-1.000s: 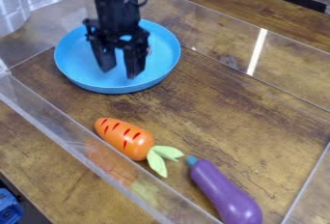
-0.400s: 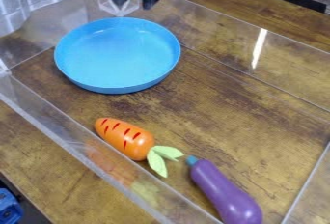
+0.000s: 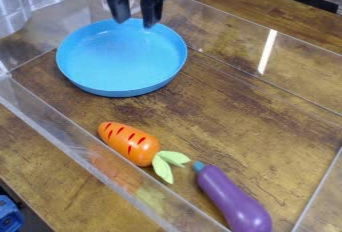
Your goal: Move the carrot to the right side
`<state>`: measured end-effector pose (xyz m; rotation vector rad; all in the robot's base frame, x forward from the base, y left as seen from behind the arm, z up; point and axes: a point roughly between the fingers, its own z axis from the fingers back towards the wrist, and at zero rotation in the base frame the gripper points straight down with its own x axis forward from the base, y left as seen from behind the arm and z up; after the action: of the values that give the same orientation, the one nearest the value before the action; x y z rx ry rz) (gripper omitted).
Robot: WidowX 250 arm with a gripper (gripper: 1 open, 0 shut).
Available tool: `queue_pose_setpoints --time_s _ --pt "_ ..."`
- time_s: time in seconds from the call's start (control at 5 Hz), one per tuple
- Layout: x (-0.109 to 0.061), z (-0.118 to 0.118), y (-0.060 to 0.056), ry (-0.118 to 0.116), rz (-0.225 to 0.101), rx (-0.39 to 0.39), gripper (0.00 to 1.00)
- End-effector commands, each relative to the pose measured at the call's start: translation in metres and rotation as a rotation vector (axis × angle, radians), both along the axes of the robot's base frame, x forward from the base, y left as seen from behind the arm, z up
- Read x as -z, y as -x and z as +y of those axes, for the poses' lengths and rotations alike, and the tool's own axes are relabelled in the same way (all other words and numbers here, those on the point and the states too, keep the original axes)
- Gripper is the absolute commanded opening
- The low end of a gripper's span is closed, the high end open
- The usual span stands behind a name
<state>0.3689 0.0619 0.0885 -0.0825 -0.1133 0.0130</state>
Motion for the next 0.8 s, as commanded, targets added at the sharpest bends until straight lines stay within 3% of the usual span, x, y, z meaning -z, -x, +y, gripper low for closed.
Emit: queue_pose_setpoints --time_s 0.0,0.4,0.6 --pt "-0.011 0.008 0.002 -0.032 -0.063 -0.005 1.00" --pt "-0.003 0.018 0.003 -0.039 -0.059 0.009 1.00" --pt "0.000 0.021 0.002 -0.043 -0.055 -0.033 1.00"
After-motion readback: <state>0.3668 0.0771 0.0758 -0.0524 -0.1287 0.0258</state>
